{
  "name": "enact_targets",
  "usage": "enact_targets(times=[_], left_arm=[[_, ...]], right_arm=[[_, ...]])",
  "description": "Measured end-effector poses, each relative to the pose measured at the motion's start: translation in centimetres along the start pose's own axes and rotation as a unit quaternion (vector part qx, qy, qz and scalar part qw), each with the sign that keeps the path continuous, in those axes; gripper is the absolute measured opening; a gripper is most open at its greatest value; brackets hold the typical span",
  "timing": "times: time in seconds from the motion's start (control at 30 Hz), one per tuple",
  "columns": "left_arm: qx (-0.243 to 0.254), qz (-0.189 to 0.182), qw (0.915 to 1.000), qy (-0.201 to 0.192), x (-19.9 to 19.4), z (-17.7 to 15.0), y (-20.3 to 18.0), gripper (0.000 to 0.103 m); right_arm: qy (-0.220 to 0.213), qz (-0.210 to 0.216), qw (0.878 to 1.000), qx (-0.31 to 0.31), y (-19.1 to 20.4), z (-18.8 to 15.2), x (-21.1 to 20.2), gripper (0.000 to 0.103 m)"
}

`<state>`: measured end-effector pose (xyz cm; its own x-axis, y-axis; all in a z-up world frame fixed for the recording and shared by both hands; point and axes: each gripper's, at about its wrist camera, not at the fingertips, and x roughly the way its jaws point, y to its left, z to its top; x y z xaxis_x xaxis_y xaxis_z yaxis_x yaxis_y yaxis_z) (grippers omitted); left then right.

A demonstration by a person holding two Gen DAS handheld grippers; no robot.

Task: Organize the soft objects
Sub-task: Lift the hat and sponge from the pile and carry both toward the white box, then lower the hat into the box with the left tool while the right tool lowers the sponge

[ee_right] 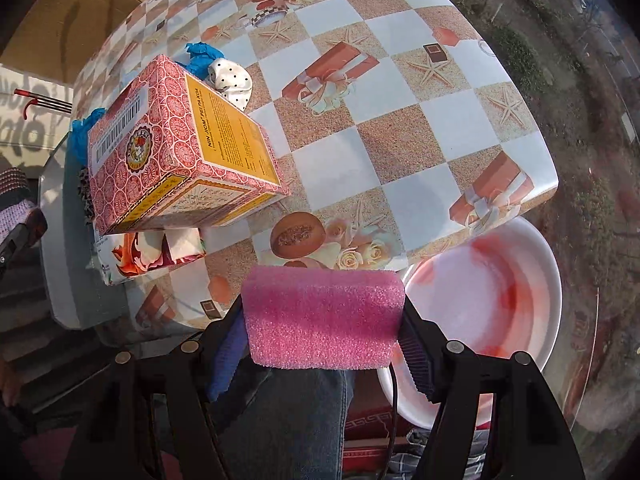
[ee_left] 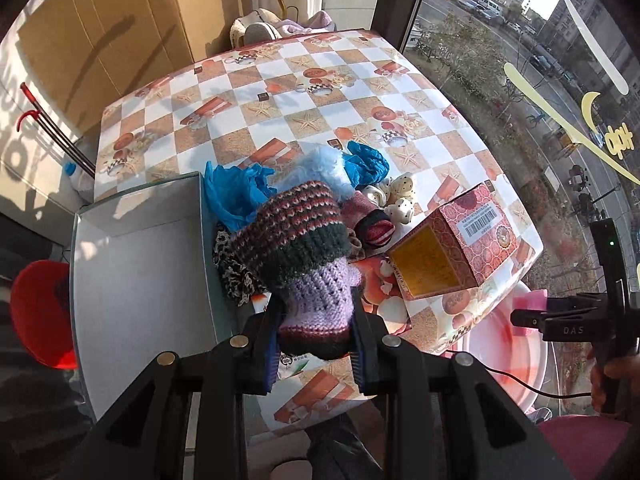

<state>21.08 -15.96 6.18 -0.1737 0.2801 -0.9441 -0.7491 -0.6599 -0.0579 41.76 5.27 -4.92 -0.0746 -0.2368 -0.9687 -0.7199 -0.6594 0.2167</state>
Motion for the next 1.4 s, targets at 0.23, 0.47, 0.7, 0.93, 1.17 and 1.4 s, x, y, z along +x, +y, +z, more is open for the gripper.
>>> enact_targets(times=[0.23, 0.47, 0.7, 0.93, 1.17, 1.4], left_arm=[[-0.08, 0.042, 0.9957, -0.02, -1.9, -3.8, 7.5, 0.031], [-0.182, 0.083, 0.9797, -0.015, -2.4, -8.8, 14.7, 0.031], [-0.217, 0.103, 0.9707, 0.008, 0.1, -10.2, 17.3, 0.031], [-0.243, 0.097, 0.9632, 0.059, 4.6, -10.6, 18.8, 0.031], [-0.275, 0.081, 0.9526, 0.102, 7.1, -12.3, 18.8, 0.031], [-0.27, 0.063, 0.9535, 0.119, 7.5, -13.5, 16.7, 0.031]], right_arm=[[-0.018, 0.002, 0.994, -0.109, 8.3, -1.6, -2.0, 0.071], [-0.03, 0.006, 0.959, -0.28, 19.9, -1.4, -3.8, 0.071], [-0.031, 0.025, 0.924, -0.379, 30.7, 0.2, -3.2, 0.071], [-0.003, 0.049, 0.914, -0.402, 38.7, 2.8, 1.2, 0.071], [0.047, 0.031, 0.906, -0.419, 41.6, 3.1, 7.1, 0.071], [0.085, 0.006, 0.886, -0.456, 41.0, 1.2, 9.2, 0.071]])
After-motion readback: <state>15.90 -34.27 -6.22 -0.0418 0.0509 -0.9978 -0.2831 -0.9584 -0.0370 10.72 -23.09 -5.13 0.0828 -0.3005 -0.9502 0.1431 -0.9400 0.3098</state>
